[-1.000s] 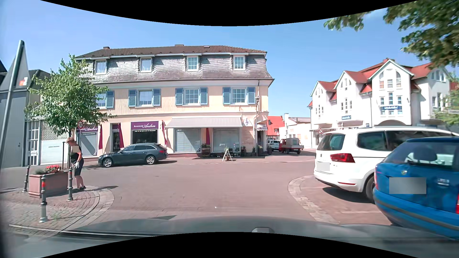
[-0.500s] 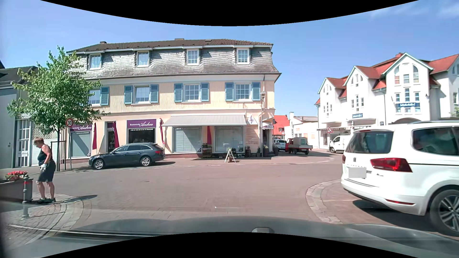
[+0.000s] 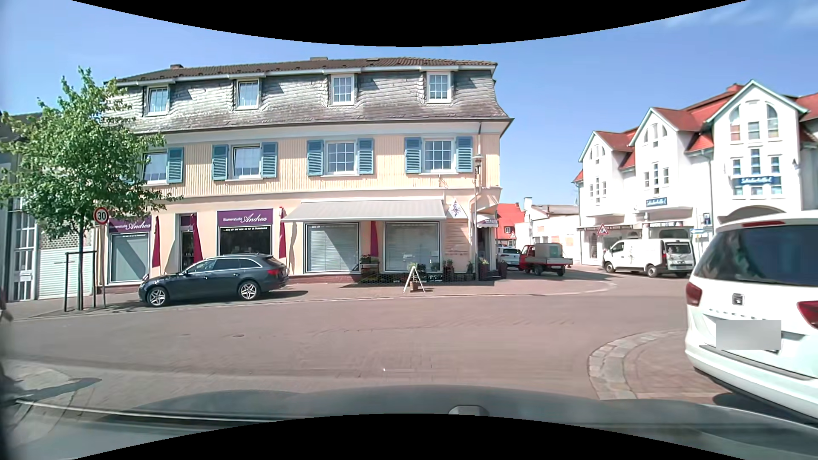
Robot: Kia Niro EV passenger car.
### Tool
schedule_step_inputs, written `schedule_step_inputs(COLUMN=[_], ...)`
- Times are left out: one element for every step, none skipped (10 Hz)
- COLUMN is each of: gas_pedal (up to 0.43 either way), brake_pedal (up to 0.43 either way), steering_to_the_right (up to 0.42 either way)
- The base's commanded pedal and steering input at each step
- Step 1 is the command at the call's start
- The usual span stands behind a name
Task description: Follow the waypoints while adhering to traffic rules and regulations
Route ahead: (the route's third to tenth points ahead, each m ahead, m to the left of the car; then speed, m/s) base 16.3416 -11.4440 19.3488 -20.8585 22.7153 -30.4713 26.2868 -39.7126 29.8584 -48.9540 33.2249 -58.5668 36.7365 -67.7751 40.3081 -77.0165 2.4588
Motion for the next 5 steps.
schedule_step_inputs(gas_pedal=[0.000,0.000,0.000,0.000,0.000], brake_pedal=[0.183,0.183,0.183,0.183,0.177], steering_to_the_right=[-0.034,-0.025,-0.014,-0.006,-0.003])
